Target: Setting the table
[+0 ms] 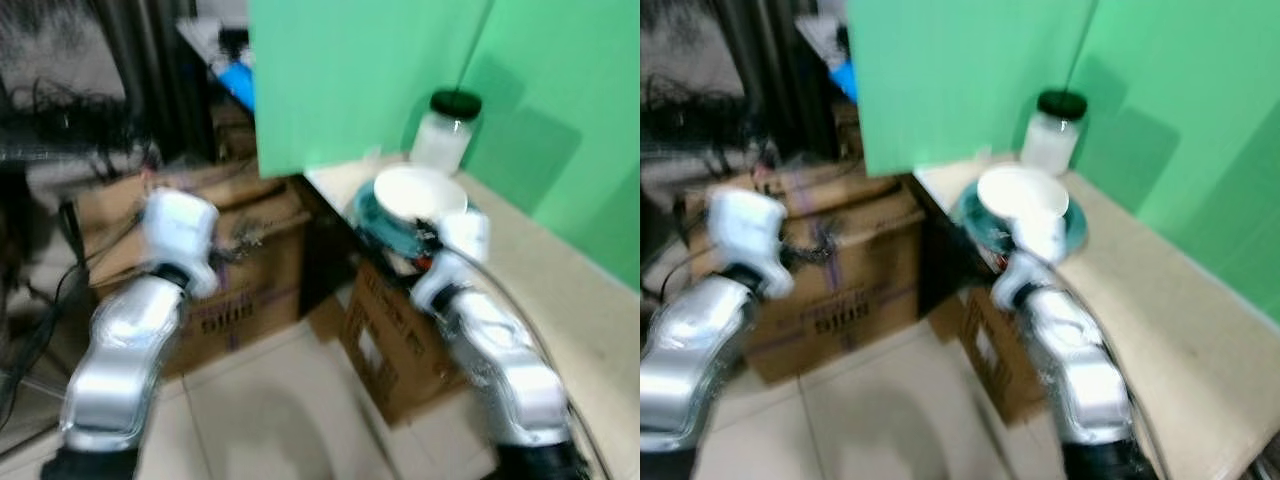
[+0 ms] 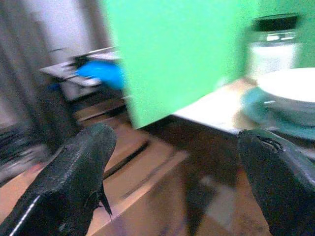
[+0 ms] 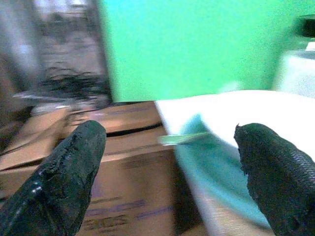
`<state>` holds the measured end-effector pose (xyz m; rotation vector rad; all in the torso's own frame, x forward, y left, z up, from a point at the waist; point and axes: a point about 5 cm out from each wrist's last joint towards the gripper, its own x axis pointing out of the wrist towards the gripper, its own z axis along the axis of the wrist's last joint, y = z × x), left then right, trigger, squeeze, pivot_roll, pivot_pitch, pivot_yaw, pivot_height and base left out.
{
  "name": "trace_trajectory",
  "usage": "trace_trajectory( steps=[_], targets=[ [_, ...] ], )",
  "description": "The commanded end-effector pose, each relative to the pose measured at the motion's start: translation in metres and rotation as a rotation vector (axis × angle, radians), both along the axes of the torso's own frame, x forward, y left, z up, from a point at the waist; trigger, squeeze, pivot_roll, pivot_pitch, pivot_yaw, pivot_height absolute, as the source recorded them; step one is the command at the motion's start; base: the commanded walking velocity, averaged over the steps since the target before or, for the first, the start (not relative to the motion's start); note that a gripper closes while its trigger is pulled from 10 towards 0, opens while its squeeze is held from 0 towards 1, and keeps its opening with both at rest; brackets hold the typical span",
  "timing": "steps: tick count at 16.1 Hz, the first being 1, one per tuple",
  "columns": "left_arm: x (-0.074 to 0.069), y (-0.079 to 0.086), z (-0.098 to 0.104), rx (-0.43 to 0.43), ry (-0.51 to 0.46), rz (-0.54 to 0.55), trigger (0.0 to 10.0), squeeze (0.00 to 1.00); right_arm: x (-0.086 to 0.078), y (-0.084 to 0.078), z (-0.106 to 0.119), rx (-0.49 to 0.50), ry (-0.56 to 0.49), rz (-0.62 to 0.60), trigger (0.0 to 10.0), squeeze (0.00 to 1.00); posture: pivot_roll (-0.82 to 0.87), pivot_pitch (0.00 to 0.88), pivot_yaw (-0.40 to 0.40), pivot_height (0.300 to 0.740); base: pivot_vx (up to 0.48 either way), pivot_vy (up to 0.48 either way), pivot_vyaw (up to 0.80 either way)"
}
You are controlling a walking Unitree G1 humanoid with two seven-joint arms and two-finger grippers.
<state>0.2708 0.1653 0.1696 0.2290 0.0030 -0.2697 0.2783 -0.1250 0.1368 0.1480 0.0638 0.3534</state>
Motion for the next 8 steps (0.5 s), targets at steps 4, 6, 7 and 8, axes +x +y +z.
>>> trace_trajectory(
  steps=[4,6,7,8],
  targets=[
    [-0.001,0.009,0.004,0.032,-0.014,0.004,10.0,1.00,0.001,0.009,0.006,0.019,-0.019,0.028,10.0,1.00,0.20,0.000,-0.048,0.740,0.438,0.000,-0.76],
    [-0.003,0.008,0.003,0.043,-0.004,-0.017,10.0,1.00,0.002,0.009,0.007,0.021,-0.021,0.025,10.0,1.00,0.20,0.000,-0.048,0.740,0.422,0.000,-0.32],
    [-0.006,0.002,0.002,0.060,0.009,-0.086,10.0,1.00,0.003,0.008,0.011,0.024,-0.028,0.018,10.0,1.00,0.20,0.000,-0.043,0.740,0.000,0.000,0.00],
    [-0.008,-0.002,0.001,0.062,0.017,-0.126,10.0,1.00,0.004,0.007,0.012,0.026,-0.031,0.016,10.0,0.81,0.20,0.000,-0.038,0.740,0.000,0.000,0.00]
  ],
)
